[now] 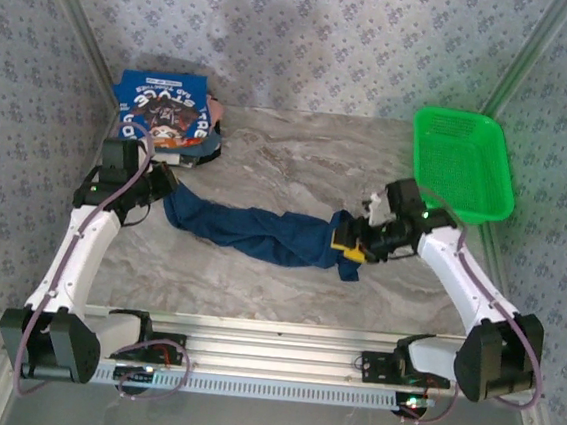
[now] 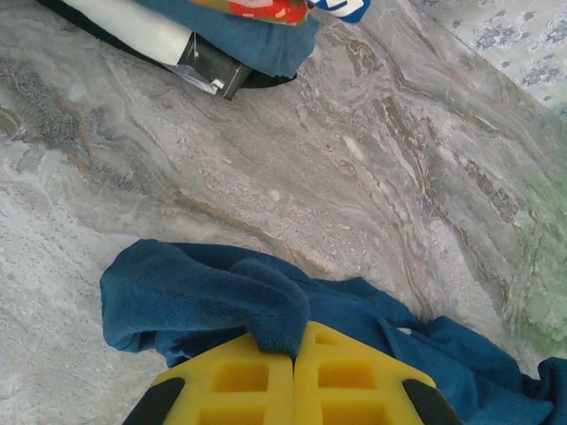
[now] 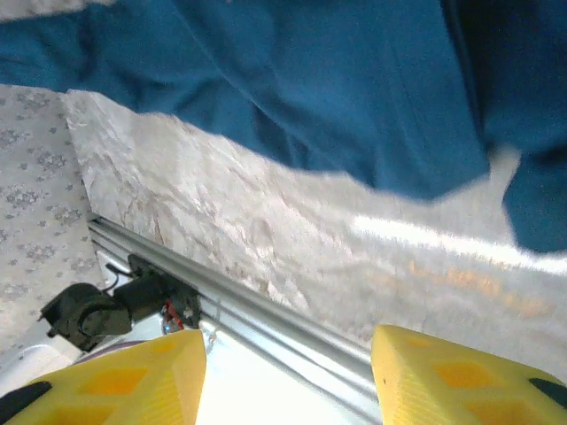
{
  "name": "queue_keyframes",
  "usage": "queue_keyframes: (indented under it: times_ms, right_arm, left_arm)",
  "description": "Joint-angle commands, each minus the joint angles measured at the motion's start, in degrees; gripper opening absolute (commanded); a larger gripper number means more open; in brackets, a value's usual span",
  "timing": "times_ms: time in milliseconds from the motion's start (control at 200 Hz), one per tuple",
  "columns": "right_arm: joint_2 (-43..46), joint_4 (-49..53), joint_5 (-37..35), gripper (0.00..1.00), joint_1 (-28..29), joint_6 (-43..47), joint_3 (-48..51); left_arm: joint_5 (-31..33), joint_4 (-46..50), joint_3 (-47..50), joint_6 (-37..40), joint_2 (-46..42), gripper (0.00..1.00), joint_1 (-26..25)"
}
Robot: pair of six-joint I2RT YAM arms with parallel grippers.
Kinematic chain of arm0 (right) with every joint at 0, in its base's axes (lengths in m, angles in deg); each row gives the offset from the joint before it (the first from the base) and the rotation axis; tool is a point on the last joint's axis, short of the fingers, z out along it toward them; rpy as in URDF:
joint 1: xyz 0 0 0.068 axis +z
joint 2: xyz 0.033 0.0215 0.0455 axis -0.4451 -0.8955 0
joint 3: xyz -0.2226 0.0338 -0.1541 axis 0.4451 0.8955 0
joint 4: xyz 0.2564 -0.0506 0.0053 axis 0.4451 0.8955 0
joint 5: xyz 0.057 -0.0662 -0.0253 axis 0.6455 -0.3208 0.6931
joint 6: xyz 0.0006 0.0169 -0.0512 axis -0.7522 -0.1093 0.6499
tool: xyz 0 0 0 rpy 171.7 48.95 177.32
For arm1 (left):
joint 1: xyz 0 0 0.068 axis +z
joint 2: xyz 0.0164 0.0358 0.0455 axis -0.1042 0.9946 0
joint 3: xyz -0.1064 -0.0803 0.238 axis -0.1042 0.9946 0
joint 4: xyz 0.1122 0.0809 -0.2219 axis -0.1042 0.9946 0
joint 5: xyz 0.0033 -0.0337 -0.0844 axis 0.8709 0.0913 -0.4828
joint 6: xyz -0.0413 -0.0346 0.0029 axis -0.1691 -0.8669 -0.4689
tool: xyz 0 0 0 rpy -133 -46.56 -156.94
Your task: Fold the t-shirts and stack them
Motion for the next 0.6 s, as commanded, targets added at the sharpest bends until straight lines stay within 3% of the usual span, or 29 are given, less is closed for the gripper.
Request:
queue_keyframes:
  times_ms: [0,205,425,595]
  right_arm:
    - [-2.0,-17.5,5.0,0.49,1.9,-15.5,9.5]
    - [-7.2,-29.6,2.4,0.44,3.6,-19.6,15.9]
    - [-14.5,-31.6,-0.7,0.47,2.2,-16.1,13.0]
    - [-19.2,-27.7,-1.8,0.47,0.4,-12.0,8.2]
  left_arm:
    - [-2.1,-2.2,-0.1,2.8,1.0,0.0,-1.0]
    - [-2.4,-2.2,-0.4,4.7,1.9,0.0,-2.9]
    - [-2.2,-2.4,0.1,5.0,1.4,0.0,-3.7]
    - [-1.3,-1.2,0.0,5.9,0.5,0.0,-3.7]
